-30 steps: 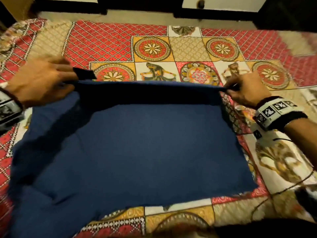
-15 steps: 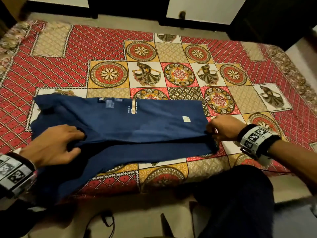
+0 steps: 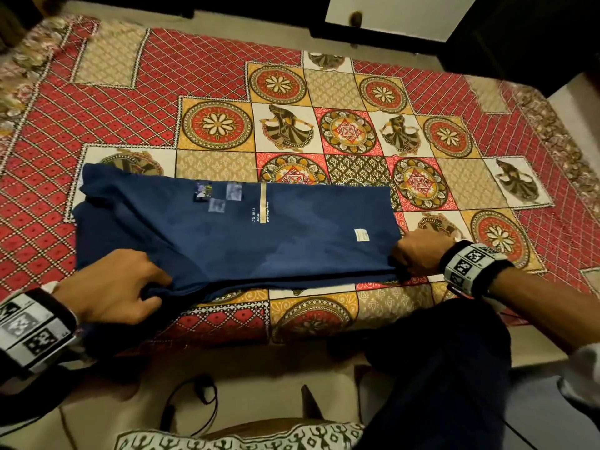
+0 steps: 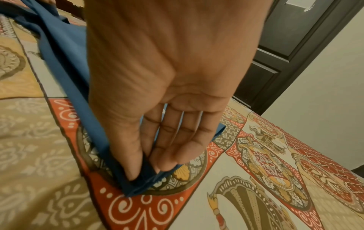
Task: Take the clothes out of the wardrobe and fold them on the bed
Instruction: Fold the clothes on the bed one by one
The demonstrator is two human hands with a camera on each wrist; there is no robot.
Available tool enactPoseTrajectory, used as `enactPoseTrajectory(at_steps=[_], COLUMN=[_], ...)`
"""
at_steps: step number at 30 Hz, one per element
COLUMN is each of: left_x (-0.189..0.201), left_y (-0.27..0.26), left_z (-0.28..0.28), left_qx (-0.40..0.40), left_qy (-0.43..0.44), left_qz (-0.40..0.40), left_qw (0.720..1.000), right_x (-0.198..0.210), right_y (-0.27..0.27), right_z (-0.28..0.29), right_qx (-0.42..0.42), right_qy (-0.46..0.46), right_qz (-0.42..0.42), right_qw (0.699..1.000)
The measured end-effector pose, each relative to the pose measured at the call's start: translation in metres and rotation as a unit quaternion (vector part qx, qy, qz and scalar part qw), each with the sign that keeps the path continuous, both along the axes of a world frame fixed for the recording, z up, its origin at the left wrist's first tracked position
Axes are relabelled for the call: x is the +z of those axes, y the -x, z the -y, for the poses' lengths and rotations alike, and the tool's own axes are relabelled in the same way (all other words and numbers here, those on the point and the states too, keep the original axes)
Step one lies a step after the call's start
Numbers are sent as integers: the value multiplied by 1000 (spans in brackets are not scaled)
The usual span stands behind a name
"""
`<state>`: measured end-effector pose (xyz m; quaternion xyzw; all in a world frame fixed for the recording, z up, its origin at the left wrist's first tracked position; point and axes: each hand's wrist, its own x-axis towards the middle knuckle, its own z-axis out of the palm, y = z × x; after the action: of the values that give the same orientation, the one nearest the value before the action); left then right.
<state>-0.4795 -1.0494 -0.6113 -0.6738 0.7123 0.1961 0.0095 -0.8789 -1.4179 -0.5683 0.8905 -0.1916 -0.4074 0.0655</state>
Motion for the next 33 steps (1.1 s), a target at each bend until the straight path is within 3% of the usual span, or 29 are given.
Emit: enactPoseTrajectory(at_steps=[6, 10, 12, 14, 16, 18, 22, 24, 27, 31, 33], left_x=[3, 20, 29, 31, 28, 13, -16, -25, -30, -29, -26], left_y=[19, 26, 25, 22, 9, -8, -65, -81, -89, -86, -87], left_z=[-8, -4, 0, 6, 6, 15, 6, 2, 3, 10, 13], left_qx=[7, 44, 76, 138, 212, 259, 358, 414, 494, 490, 503], left_qy=[-33, -48, -53, 7, 103, 132, -12, -26, 28, -15, -11], left_qz=[14, -98, -149, -159, -119, -65, 49, -6, -138, -204, -246], left_qw=[999, 993, 985, 978, 965, 955, 932, 910, 858, 848, 828], right_x=[-6, 14, 26, 34, 31, 21, -25, -46, -68, -67, -60], right_y=[-3, -20, -37, -59, -92, -122, -191, -215, -237, -247, -251], right_z=[-5, -20, -36, -60, -95, -131, -226, -269, -310, -320, -321], right_qx=[24, 3, -2, -8, -9, -22, -22, -33, -76, -185, -213], right_qy=[8, 19, -7, -48, -82, -123, -203, -223, -206, -233, -275], right_qz=[-46, -69, -3, 89, 163, 229, 334, 352, 363, 417, 433], right_qw=[999, 997, 1000, 995, 983, 965, 920, 908, 906, 858, 832])
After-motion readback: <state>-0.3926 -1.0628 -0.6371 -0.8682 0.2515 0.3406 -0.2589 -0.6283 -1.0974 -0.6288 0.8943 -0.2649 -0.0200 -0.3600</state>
